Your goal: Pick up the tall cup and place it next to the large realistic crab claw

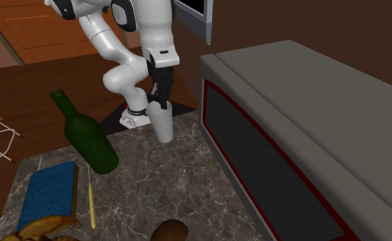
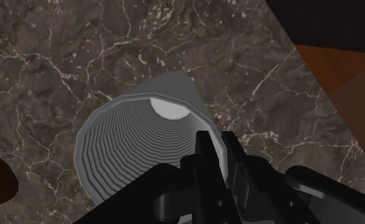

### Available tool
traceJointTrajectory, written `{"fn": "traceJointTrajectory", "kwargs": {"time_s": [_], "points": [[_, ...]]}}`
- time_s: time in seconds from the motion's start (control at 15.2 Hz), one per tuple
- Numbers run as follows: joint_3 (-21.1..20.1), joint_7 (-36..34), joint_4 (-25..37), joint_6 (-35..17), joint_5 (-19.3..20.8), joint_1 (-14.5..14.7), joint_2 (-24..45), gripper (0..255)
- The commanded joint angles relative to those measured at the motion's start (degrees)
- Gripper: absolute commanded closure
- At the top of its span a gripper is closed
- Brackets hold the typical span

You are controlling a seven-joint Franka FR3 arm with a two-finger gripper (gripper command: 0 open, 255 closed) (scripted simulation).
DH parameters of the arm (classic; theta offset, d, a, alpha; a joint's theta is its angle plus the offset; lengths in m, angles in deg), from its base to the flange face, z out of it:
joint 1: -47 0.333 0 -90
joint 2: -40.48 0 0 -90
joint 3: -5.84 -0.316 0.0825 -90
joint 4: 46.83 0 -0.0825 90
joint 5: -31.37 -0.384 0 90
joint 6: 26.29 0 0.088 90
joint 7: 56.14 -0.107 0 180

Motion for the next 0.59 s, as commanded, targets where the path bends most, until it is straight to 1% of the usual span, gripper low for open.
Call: {"fn": "traceJointTrajectory", "kwargs": {"time_s": [0.0,0.53], "points": [[-0.1,0.2,1.7,1.5,-0.2,0.1,0.2,255],[-0.7,0.8,8.4,7.3,-0.8,0.4,1.1,255]]}}
